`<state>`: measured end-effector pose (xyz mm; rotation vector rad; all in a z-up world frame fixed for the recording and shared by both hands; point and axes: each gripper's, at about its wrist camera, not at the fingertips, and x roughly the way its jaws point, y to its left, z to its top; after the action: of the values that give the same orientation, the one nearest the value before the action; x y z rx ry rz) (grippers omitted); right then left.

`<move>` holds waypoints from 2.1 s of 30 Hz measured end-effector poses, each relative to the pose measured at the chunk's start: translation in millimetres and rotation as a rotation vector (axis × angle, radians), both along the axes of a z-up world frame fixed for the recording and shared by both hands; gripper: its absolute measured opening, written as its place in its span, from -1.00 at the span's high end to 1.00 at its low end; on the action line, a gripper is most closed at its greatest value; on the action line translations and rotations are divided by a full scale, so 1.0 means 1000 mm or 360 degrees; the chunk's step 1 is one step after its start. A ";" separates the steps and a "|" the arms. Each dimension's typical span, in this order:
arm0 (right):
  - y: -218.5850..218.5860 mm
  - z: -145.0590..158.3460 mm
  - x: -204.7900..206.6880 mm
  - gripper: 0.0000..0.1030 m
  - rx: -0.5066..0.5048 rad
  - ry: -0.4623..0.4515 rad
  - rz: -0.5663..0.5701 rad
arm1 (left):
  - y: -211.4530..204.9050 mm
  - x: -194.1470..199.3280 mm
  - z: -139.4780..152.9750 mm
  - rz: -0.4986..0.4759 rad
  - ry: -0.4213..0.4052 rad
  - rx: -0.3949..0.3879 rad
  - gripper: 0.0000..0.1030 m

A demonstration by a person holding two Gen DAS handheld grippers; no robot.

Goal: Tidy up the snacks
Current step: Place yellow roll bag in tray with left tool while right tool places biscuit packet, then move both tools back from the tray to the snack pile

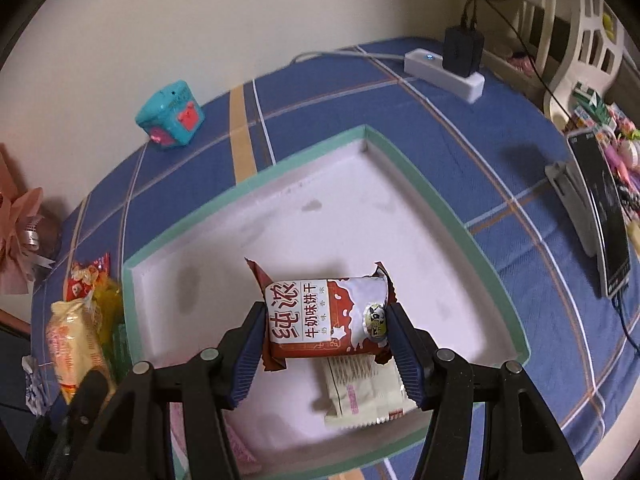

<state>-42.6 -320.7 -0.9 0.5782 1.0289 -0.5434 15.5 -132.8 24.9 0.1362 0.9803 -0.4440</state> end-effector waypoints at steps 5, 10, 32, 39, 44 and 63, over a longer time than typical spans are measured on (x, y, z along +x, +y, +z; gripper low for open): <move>-0.001 -0.003 0.015 -0.21 -0.0065 -0.0008 0.0040 | -0.020 0.014 -0.012 -0.0007 0.0039 0.0007 0.23; -0.003 -0.017 0.023 -0.21 -0.0088 0.0039 0.0064 | -0.037 0.026 -0.025 -0.0014 0.0065 0.0020 0.23; 0.005 -0.021 0.029 -0.49 -0.0146 0.0224 0.0138 | -0.030 0.040 -0.018 0.0070 0.0173 0.0014 -0.62; 0.013 -0.018 0.026 -0.94 -0.0151 0.0336 0.0177 | -0.013 0.038 -0.007 0.0182 0.0160 0.0130 -0.75; 0.018 -0.013 0.020 -1.00 -0.0163 0.0390 0.0200 | 0.008 0.040 -0.012 0.0321 0.0191 0.0280 -0.99; 0.080 0.026 0.021 -1.00 -0.0168 0.0316 0.0421 | 0.096 0.058 -0.012 0.0525 0.0261 0.0265 -0.99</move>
<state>-21.7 -240.3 25.4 0.2919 1.2352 -0.4230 73.1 -37.2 13.1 0.0865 1.1768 -0.0708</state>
